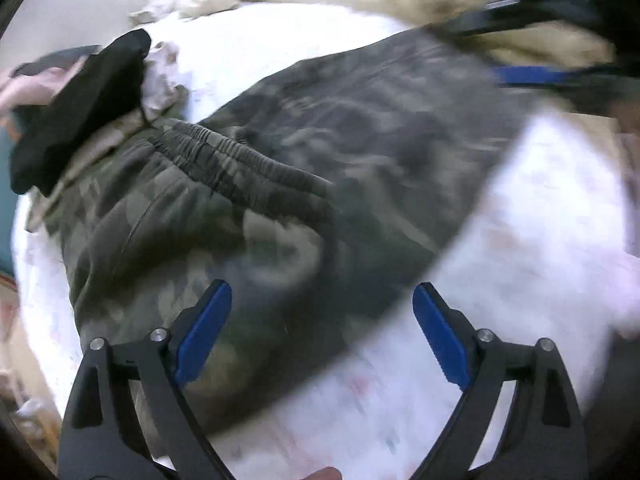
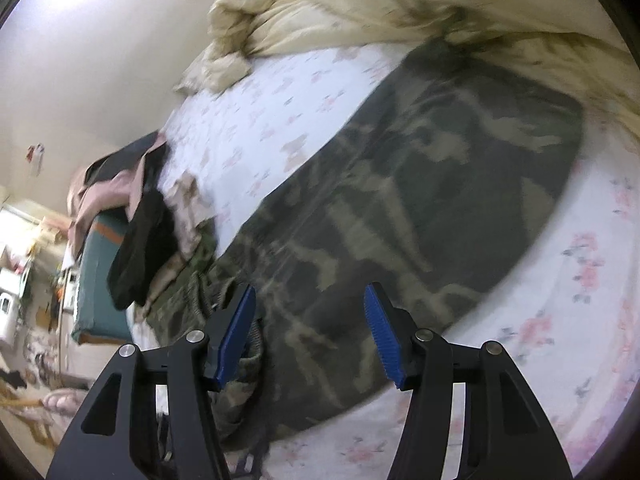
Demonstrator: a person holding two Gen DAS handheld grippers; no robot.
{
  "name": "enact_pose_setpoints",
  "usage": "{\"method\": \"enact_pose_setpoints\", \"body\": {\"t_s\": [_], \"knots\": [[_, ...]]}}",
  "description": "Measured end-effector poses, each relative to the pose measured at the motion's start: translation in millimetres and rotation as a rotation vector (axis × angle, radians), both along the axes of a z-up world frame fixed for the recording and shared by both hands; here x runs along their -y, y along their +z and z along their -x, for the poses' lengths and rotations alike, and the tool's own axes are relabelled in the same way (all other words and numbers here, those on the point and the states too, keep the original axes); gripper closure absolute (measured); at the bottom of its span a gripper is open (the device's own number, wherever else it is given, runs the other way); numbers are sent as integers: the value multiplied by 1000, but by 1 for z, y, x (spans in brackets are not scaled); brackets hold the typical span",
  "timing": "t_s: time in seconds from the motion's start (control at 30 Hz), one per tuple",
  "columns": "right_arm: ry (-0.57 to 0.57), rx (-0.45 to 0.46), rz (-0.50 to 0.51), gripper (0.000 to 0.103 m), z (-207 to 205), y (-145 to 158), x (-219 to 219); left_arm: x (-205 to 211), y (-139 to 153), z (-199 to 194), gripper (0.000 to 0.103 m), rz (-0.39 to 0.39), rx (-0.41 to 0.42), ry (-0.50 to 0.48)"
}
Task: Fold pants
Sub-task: 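Lay the cuffs onto the pants with the left tool and open it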
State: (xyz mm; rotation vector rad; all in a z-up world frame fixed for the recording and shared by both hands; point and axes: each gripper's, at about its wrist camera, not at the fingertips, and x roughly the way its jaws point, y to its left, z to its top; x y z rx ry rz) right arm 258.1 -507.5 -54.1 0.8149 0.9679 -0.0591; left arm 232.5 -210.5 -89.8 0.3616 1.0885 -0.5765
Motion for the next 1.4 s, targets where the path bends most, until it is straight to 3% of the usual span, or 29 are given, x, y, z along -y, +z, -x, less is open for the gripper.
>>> {"method": "enact_pose_setpoints", "body": {"t_s": [0.07,0.17,0.23,0.3,0.43,0.57,0.6,0.63,0.67,0.77,0.83,0.9,1.0,1.07,1.1,1.13,1.27,1.4], "knots": [[79,17,-12,44,-12,0,-20,-29,19,5,13,43,24,29],[252,8,-9,38,-41,-2,-65,-92,24,-13,13,57,32,180],[354,0,-3,29,-72,-4,-99,-137,8,-33,13,13,34,323],[451,0,36,29,-103,-6,-134,-173,-17,-47,15,3,-19,440],[583,-40,136,29,-166,-25,-199,-194,-70,-59,15,78,-226,477],[599,-144,284,31,-207,-63,-226,-199,-89,-53,12,104,-280,483],[606,-146,267,48,-211,-70,-228,-198,-90,-53,11,102,-279,480],[627,-157,225,77,-212,-77,-231,-196,-91,-51,11,100,-279,475],[649,-159,205,84,-211,-79,-233,-195,-93,-51,11,96,-280,471],[672,-72,216,94,-203,-56,-227,-191,-97,-51,11,82,-277,441],[529,18,196,96,-198,-27,-195,-187,-97,-52,11,78,-280,418],[436,20,261,96,-198,-20,-176,-186,-96,-54,11,95,-291,425],[505,-152,328,88,-210,-65,-187,-180,-96,-51,11,65,-279,409],[520,-180,396,59,-209,-75,-191,-180,-94,-50,11,69,-293,418],[507,-186,431,38,-208,-70,-189,-182,-94,-49,11,79,-306,429],[492,-177,427,30,-204,-62,-183,-184,-92,-49,11,94,-318,441],[465,-123,296,30,-163,-29,-153,-191,-90,-53,11,137,-328,476],[440,-119,126,27,-95,-38,-144,-201,-93,-59,11,167,-326,506]]}}
